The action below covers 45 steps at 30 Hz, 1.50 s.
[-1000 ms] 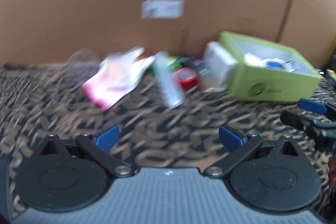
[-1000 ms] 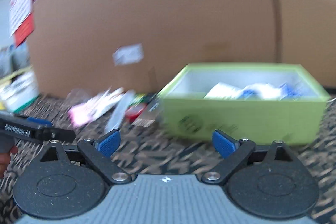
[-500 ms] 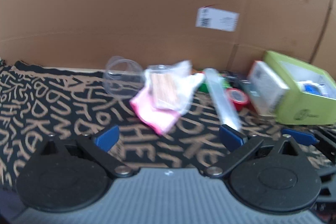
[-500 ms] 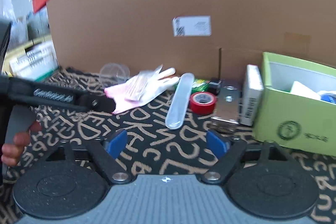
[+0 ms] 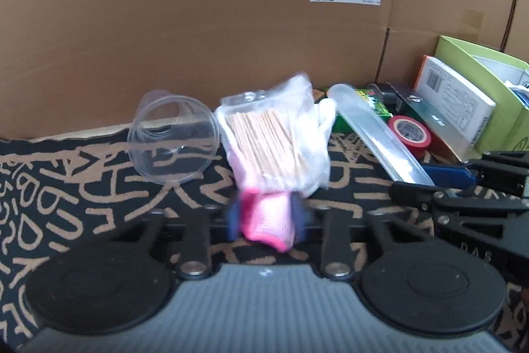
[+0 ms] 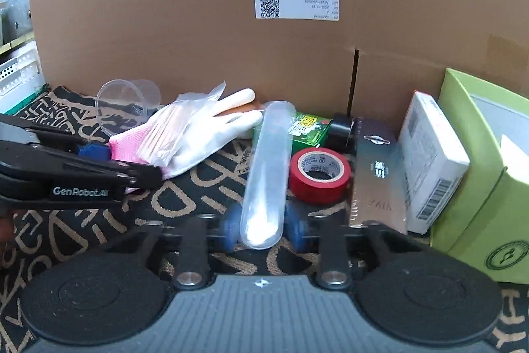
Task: Organize objects
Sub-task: 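Grasp the pink glove bag with the left tool while the right grasps the clear tube, then carry the glove bag and clear tube into the shoebox and open both tools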
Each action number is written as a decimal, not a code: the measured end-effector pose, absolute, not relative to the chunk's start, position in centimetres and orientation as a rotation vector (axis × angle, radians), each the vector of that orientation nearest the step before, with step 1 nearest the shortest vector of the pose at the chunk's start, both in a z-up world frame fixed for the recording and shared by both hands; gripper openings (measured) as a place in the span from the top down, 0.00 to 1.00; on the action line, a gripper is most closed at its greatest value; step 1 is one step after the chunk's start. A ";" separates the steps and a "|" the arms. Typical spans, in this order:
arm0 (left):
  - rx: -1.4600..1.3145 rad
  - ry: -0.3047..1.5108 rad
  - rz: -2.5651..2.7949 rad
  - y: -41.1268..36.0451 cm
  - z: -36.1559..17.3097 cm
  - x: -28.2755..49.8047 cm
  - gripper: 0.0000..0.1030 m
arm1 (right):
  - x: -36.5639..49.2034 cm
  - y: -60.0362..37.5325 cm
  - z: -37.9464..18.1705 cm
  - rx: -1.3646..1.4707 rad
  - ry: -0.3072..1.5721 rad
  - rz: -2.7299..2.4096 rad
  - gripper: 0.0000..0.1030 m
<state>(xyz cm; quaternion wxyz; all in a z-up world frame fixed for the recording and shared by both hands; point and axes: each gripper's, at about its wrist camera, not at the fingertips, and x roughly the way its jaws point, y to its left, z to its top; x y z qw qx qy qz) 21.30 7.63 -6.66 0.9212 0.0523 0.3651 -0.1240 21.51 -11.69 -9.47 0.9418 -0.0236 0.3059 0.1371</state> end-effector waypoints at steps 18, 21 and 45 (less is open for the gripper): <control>0.059 0.750 -0.377 8.1 -2.5 7.1 0.64 | 5.7 -18.6 -8.5 -0.014 0.660 0.411 0.51; 0.045 0.703 -0.444 6.5 -0.7 6.8 0.65 | 5.7 -18.4 -8.1 -0.014 0.608 0.405 0.43; 0.061 0.835 -0.307 4.6 -5.9 13.5 0.63 | 8.4 -16.9 -10.0 -0.009 0.612 0.386 0.69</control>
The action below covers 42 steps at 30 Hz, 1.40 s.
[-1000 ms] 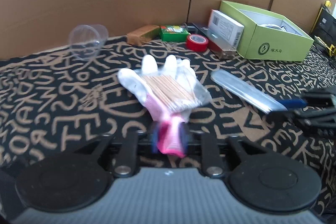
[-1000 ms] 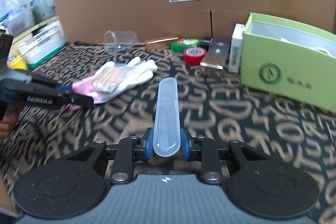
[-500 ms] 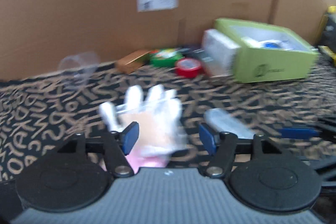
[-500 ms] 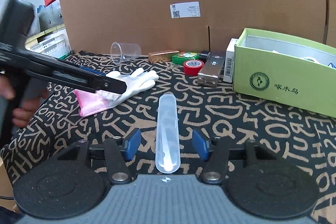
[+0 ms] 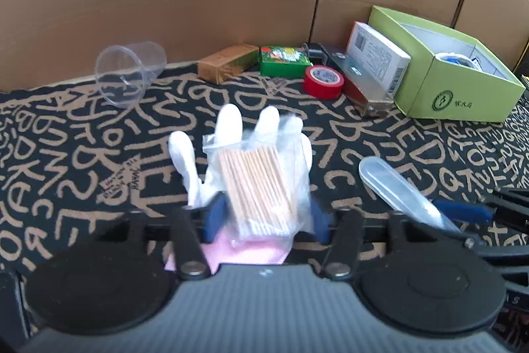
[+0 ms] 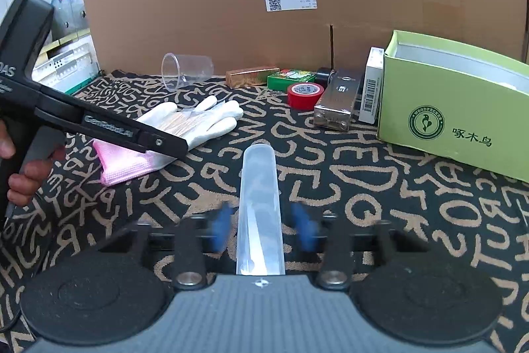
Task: Organize objects
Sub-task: 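Carry the glove bag and clear tube into the shoebox and open both tools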
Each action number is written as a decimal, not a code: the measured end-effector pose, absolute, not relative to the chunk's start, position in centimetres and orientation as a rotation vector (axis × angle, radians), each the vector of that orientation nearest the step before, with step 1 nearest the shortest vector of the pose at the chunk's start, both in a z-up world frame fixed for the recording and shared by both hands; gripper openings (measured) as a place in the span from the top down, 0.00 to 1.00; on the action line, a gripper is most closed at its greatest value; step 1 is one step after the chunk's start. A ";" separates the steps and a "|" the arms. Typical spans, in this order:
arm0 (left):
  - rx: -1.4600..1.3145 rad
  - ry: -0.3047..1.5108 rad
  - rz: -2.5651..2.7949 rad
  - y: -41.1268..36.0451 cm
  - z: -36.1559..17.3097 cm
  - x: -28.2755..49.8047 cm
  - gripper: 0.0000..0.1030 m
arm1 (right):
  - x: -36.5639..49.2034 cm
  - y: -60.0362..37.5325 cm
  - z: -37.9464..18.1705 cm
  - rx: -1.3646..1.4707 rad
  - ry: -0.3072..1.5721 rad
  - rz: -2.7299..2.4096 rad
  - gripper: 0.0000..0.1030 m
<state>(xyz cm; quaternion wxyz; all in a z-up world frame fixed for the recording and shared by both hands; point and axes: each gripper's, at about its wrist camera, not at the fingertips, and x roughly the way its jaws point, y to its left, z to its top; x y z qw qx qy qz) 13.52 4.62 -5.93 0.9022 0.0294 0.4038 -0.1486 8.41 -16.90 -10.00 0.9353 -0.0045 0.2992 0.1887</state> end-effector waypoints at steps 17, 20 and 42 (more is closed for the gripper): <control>0.075 0.660 -0.501 1.0 2.3 9.1 0.79 | 4.9 -22.7 -5.0 0.106 0.466 0.378 0.70; 0.092 0.619 -0.576 -2.5 4.1 10.0 0.79 | 5.0 -25.5 -2.9 0.129 0.410 0.326 0.70; 0.233 0.698 -0.484 -20.1 0.8 24.9 0.78 | 19.7 -34.9 -3.9 0.101 0.375 0.110 0.70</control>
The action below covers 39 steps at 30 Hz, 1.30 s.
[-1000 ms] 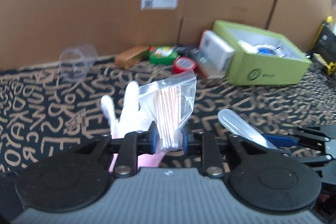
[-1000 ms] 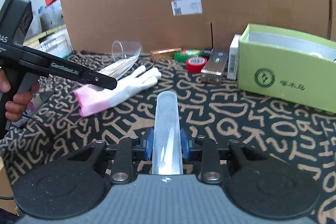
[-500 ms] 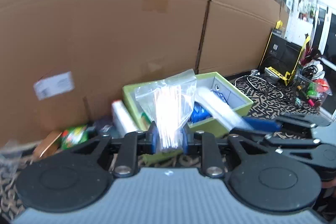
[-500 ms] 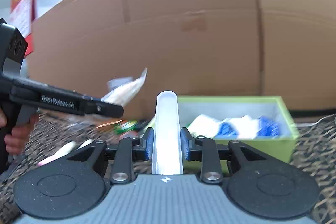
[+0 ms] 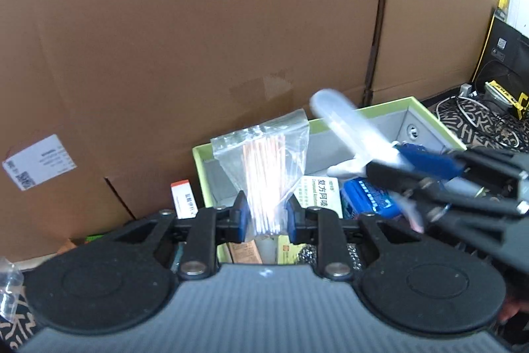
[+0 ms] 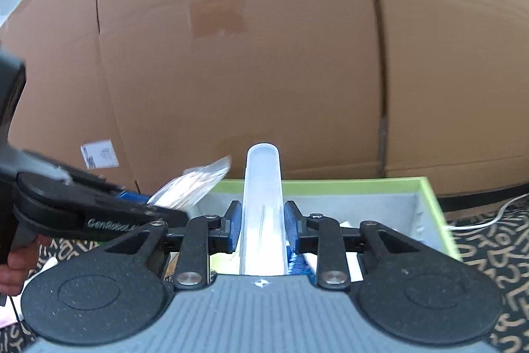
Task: Organize objects
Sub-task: 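Carry the glove bag and clear tube into the shoebox and open both tools, then grasp the white glove with the left tool while the right grasps the red tape roll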
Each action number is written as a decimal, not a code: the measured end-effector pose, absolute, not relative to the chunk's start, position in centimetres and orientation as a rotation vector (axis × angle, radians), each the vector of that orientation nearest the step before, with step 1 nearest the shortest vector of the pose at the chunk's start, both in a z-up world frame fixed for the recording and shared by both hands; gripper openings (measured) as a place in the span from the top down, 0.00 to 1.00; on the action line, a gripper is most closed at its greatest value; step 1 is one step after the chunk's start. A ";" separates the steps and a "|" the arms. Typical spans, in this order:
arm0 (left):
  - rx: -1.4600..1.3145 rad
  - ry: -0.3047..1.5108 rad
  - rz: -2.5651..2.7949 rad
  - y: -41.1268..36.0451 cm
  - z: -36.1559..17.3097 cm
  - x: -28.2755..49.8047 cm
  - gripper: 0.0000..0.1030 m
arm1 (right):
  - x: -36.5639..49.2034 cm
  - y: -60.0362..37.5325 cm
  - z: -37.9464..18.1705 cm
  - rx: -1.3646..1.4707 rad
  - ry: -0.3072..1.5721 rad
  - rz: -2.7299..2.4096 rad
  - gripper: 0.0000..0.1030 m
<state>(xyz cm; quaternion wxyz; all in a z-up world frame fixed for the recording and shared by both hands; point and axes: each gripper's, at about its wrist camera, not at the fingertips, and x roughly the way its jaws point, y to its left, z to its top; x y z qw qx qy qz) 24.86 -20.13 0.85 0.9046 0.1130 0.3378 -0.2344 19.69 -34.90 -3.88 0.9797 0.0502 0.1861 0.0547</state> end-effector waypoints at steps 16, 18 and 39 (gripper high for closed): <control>0.110 0.565 -0.591 -16.5 2.5 20.6 0.00 | 16.0 -35.3 -3.5 0.062 0.369 0.045 0.17; 0.091 0.526 -0.587 -14.8 3.3 18.6 0.00 | 14.4 -34.7 -2.7 0.068 0.343 0.062 0.14; -0.023 0.700 -0.232 8.2 -4.1 8.7 0.00 | 6.9 -20.9 -7.4 0.016 0.477 0.340 0.10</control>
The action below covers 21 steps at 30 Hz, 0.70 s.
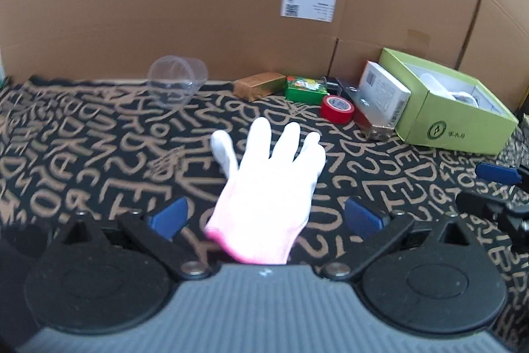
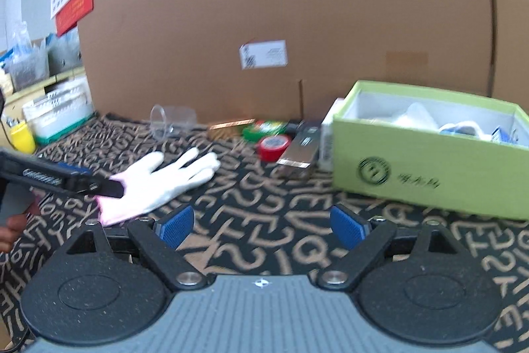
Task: Organize objects
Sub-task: 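Grasp the white glove with the left tool while the right grasps the red tape roll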
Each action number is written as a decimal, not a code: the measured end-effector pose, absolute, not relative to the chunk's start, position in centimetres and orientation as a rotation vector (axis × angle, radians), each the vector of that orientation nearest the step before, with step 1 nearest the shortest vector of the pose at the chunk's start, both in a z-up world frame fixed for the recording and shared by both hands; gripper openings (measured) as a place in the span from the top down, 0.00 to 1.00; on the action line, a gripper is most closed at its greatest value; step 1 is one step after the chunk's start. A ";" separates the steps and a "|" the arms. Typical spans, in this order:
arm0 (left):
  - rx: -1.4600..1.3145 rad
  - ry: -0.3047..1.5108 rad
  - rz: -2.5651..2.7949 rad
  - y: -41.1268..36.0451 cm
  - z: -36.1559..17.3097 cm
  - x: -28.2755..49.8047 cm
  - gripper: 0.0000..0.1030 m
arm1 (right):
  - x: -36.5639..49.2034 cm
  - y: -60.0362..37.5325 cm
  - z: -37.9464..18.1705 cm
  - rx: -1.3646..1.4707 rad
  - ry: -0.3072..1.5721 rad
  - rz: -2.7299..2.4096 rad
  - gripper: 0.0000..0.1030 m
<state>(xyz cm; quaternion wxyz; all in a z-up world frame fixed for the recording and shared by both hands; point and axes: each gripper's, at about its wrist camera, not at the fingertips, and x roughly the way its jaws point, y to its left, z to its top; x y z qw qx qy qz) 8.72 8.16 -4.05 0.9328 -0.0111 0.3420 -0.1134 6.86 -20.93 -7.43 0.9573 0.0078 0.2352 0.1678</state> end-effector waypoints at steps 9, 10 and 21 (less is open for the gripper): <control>0.149 0.725 -0.305 3.5 -7.0 13.3 0.55 | 8.6 -18.9 -7.0 0.003 0.478 0.281 0.17; 0.178 0.713 -0.297 3.4 -7.0 13.3 0.67 | 9.1 -18.7 -7.0 0.003 0.484 0.281 0.19; 0.036 0.702 -0.319 8.0 -4.7 11.5 0.93 | 17.0 -14.8 -7.7 -0.053 0.523 0.307 0.47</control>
